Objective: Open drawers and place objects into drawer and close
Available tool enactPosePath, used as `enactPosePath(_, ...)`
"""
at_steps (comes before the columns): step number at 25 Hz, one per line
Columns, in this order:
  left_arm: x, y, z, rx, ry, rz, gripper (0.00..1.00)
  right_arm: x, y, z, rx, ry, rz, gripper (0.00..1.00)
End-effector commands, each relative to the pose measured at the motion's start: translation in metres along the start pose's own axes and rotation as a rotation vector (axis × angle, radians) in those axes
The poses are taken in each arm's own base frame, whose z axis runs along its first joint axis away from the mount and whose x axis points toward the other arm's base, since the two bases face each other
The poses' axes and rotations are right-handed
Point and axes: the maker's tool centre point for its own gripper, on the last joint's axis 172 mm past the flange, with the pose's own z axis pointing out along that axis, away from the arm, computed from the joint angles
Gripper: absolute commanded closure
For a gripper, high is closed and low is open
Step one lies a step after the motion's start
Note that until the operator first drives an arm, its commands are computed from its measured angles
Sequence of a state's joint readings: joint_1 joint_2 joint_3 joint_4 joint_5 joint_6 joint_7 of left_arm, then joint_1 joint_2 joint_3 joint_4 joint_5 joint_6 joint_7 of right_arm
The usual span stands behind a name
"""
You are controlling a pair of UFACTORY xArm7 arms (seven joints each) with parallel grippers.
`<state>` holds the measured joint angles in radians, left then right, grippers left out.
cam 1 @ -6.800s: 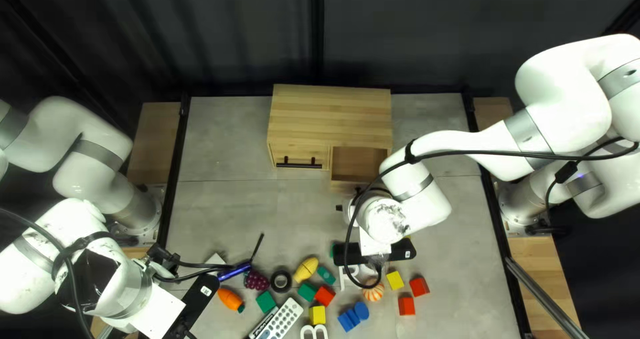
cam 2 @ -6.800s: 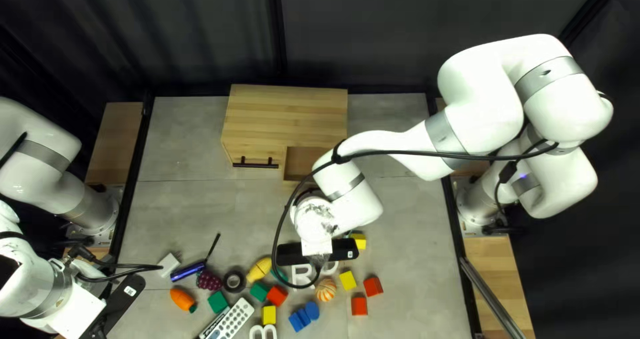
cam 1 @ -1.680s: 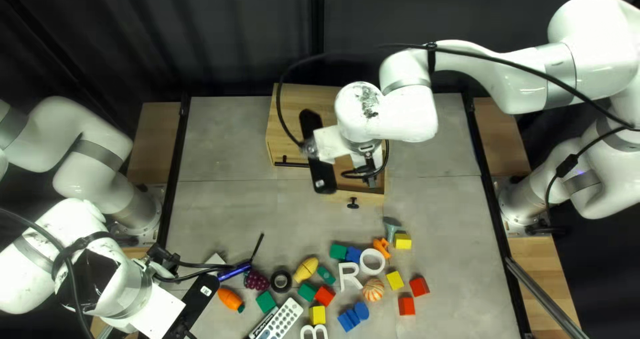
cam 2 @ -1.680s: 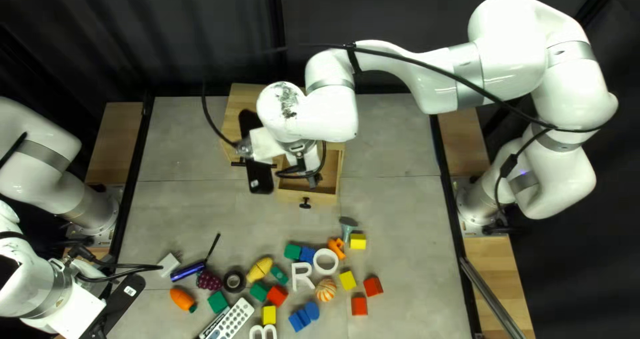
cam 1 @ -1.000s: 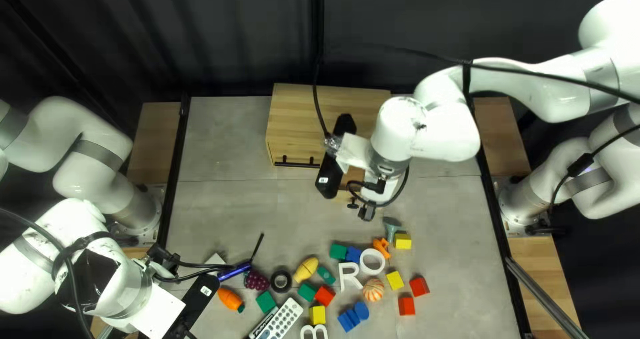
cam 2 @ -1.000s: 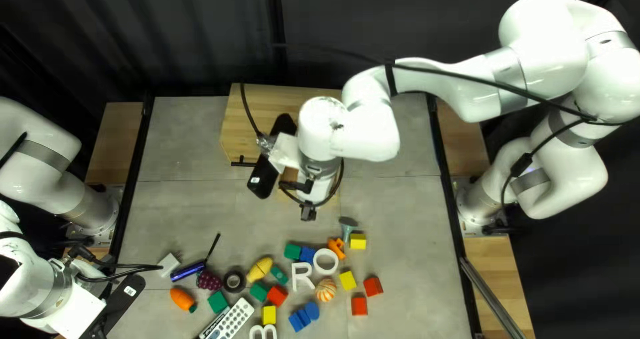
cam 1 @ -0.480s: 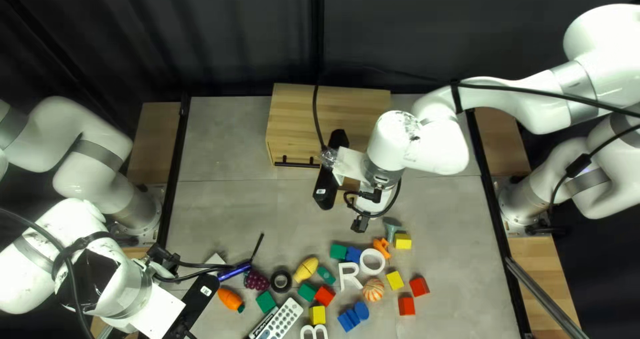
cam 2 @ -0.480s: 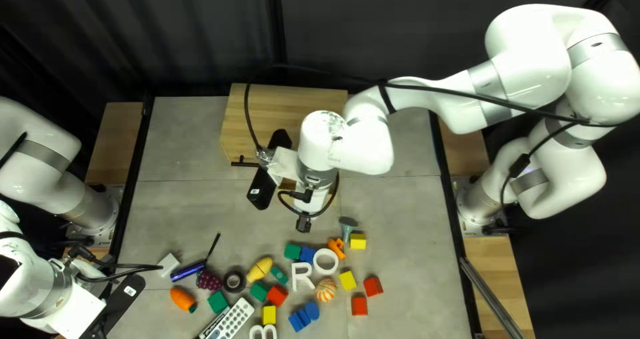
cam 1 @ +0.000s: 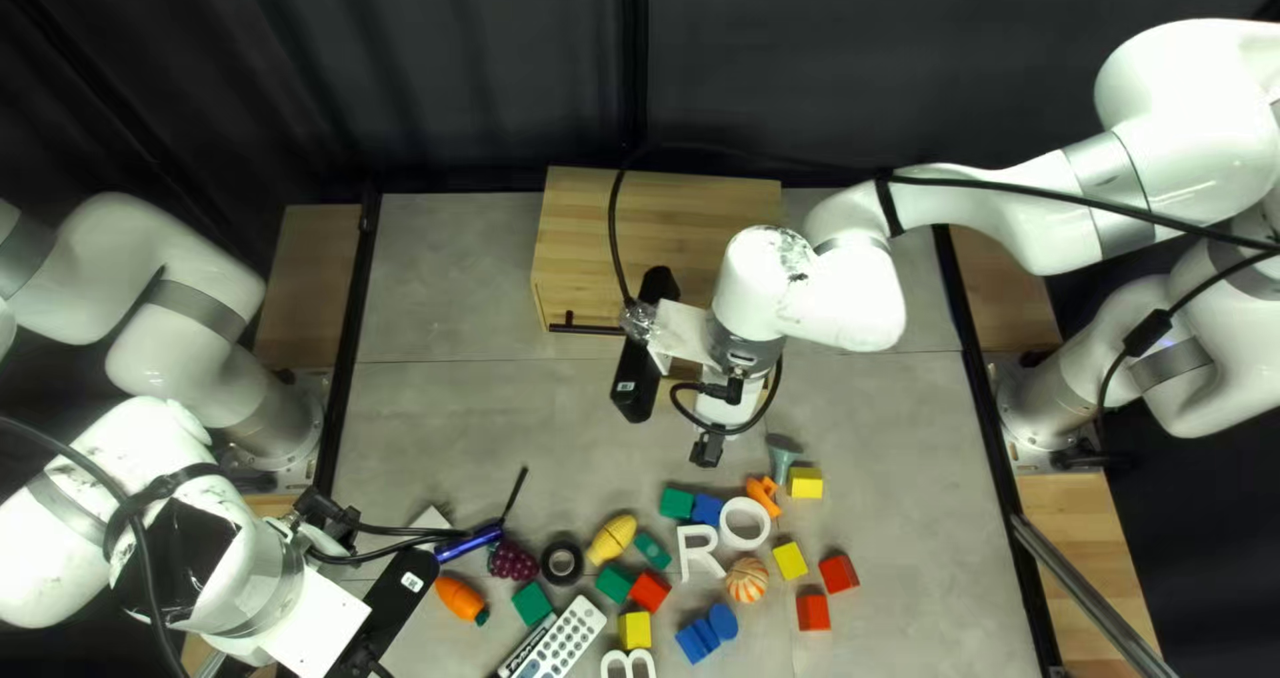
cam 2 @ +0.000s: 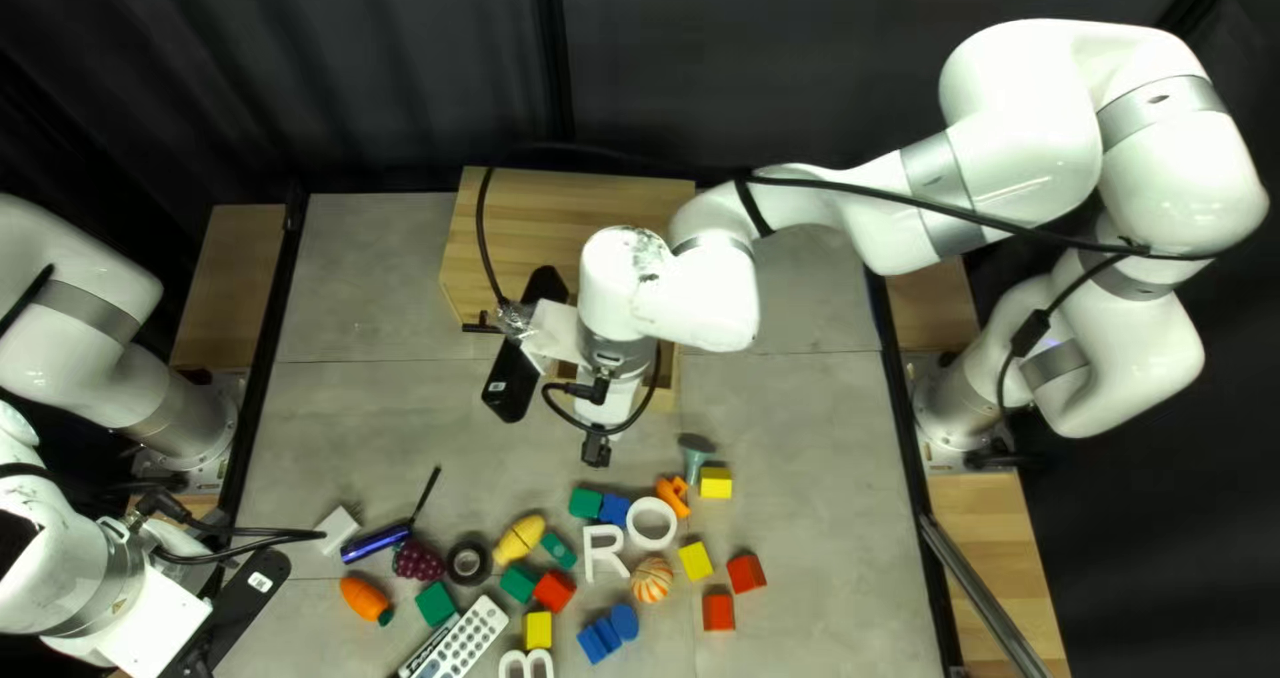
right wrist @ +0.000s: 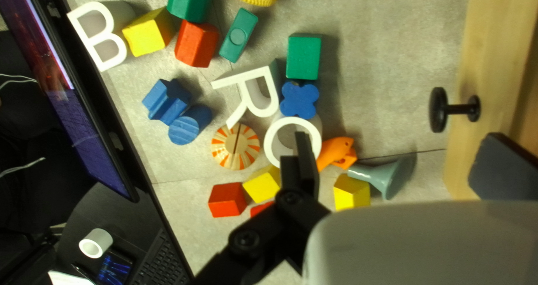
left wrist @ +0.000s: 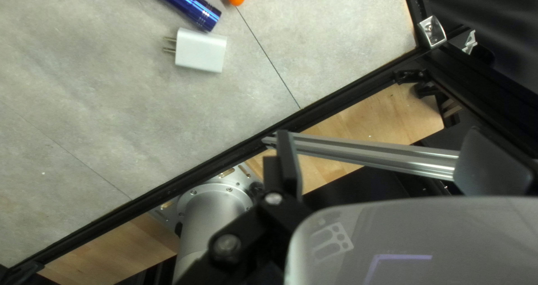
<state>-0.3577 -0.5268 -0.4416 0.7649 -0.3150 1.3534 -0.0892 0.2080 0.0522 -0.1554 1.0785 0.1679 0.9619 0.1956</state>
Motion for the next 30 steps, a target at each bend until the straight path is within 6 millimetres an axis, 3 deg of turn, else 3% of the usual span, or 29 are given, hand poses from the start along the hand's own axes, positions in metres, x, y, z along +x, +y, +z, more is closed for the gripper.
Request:
enactPosePath(1, 0.000, 0.000, 0.000, 0.000, 0.000, 0.000, 0.00, -0.001, 0.012, 0.004, -0.031, -0.018, -0.012, 0.00)
enactPosePath(10, 0.000, 0.000, 0.000, 0.000, 0.000, 0.000, 0.00, 0.002, 0.027, 0.016, -0.069, -0.024, -0.040, 0.00)
enactPosePath(30, 0.000, 0.000, 0.000, 0.000, 0.000, 0.000, 0.00, -0.002, 0.030, 0.031, -0.078, -0.034, -0.064, 0.00)
